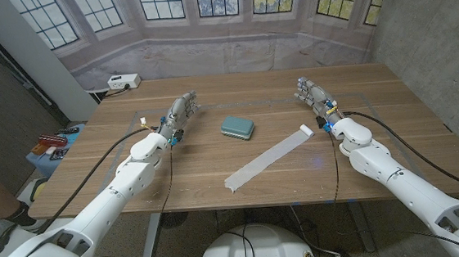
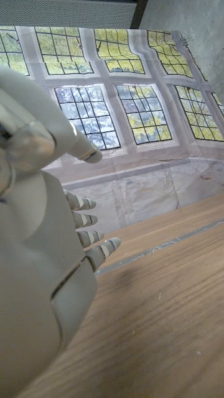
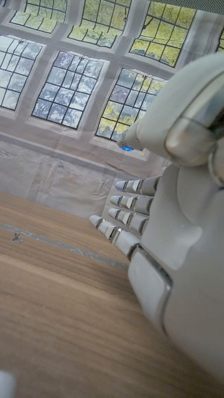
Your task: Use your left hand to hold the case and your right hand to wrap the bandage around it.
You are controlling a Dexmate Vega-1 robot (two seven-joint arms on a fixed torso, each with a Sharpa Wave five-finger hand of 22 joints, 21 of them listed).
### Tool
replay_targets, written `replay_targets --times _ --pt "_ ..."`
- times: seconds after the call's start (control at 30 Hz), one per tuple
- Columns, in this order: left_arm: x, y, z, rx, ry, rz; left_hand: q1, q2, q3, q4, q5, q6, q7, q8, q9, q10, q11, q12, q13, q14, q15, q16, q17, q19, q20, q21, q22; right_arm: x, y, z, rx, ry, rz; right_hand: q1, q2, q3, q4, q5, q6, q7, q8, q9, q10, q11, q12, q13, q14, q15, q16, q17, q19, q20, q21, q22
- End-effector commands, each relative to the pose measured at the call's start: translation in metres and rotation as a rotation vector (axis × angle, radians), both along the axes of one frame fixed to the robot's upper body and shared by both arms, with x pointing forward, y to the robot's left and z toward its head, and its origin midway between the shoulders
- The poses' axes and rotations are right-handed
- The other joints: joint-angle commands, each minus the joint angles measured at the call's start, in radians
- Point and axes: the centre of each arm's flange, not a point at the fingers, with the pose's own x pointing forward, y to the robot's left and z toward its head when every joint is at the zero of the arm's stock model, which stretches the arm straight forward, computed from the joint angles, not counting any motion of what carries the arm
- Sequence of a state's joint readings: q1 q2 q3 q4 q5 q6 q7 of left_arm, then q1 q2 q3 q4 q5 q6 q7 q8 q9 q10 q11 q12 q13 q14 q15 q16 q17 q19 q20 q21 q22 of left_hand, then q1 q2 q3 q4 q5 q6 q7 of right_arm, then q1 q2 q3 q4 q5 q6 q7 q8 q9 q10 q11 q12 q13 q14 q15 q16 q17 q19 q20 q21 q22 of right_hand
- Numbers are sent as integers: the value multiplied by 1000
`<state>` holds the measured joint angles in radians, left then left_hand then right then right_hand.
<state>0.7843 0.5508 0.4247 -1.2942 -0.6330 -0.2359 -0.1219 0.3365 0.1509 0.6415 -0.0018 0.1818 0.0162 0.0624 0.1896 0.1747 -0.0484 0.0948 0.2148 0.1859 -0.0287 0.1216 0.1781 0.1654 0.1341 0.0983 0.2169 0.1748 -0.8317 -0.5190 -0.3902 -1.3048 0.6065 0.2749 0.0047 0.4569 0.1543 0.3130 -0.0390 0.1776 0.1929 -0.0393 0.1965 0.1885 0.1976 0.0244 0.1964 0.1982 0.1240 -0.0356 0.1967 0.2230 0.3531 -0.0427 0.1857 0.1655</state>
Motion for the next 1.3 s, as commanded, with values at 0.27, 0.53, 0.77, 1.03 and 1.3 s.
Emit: replay_targets --times 0.27,0.53,0.77,1.03,1.3 --pt "-12 6 12 185 11 -2 27 -7 4 -32 9 2 -1 -1 2 -4 7 -3 3 -7 8 -2 3 3 3 -5 1 -3 2 3 -28 -15 -21 9 1 5 -16 1 9 4 2 2 5 1 7 3 5 -9 12 -3 5 -14 5 4" --pt "-20 6 27 354 -32 51 32 -15 1 -44 9 5 -2 -2 2 -2 5 -3 3 -8 7 -2 3 4 4 -7 1 0 7 7 -35 -27 -18 9 3 5 -24 1 10 6 1 2 7 0 7 4 6 -8 14 -4 6 -14 6 4" --pt "-24 2 37 441 -71 70 34 -23 -5 -54 8 11 -3 0 2 9 3 0 3 -5 4 0 3 7 4 -7 1 -1 7 9 -33 -36 -22 8 4 5 -29 1 12 9 1 2 11 3 9 4 10 -7 17 -5 11 -11 8 4" --pt "-31 -1 42 524 -87 74 39 -28 -8 -66 8 18 -8 1 3 17 -8 2 4 0 1 2 4 12 3 -7 1 -2 4 13 -32 -47 -32 8 6 6 -32 1 14 9 2 2 13 4 9 4 11 -8 18 -6 12 -12 8 4" --pt "-34 0 46 611 -90 74 54 -36 -12 -94 13 33 -27 2 2 37 -32 7 4 0 -19 1 4 17 -9 -10 1 -2 2 15 -31 -49 -36 8 6 6 -35 1 15 13 2 3 17 8 10 4 13 -6 19 -6 16 -9 9 4"
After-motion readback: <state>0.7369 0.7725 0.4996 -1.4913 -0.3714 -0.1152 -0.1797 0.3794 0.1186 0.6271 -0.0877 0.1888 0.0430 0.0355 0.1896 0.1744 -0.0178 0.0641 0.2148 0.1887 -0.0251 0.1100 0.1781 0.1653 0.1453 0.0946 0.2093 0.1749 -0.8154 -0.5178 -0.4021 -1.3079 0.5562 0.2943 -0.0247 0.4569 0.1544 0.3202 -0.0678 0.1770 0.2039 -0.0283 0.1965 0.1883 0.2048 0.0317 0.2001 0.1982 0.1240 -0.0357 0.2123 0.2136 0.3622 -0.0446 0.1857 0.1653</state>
